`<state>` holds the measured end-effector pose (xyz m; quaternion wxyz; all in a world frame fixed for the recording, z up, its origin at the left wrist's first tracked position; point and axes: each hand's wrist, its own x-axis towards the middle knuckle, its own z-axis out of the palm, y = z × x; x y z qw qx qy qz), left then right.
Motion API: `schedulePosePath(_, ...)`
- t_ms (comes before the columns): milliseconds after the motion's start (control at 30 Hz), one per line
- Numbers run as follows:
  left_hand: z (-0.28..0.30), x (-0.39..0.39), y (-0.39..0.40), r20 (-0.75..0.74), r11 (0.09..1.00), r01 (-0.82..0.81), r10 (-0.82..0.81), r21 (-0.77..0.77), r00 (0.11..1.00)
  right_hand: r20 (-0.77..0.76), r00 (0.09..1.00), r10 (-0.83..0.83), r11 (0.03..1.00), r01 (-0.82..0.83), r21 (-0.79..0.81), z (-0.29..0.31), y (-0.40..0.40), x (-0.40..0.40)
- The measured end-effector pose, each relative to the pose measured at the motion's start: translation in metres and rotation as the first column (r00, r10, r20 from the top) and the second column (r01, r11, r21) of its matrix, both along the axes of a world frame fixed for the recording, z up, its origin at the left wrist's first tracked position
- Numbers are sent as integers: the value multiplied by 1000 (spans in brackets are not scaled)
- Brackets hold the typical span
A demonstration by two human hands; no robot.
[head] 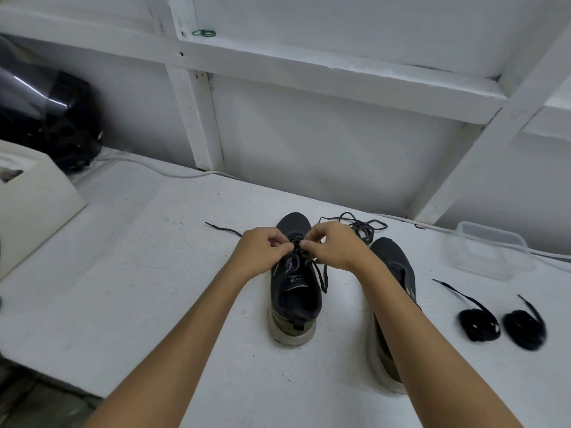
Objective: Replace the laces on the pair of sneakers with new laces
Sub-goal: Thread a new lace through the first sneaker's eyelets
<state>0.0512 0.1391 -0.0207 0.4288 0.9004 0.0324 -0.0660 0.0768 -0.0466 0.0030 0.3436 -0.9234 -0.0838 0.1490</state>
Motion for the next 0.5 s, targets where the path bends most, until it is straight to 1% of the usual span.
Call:
schedulePosePath(67,0,2,1,5,999,18,-18,39,1000,-6,1000,23,999,-23,-43,-1,0,3)
schedulePosePath(133,-2,1,1,-8,998,5,-4,56,1000,-25,1000,13,999,-14,-48,-2,-1,3)
schedulePosePath(233,-6,-6,-1,-44,997,-77,77,-1,996,-65,998,-21,1000,22,5,-7,-1,0)
schedulePosePath(300,-8,-9,-1,-45,993,-114,113,-18,993,-44,999,-29,999,31,40,-9,-1,-3)
schedulePosePath(433,-3,-12,5,16,993,-106,107,-47,994,-11,1000,-15,985,17,169,-5,-2,-4)
schedulePosePath(500,2,-12,6,34,998,-65,65,-22,997,7,999,46,991,-46,128,-2,-3,-2)
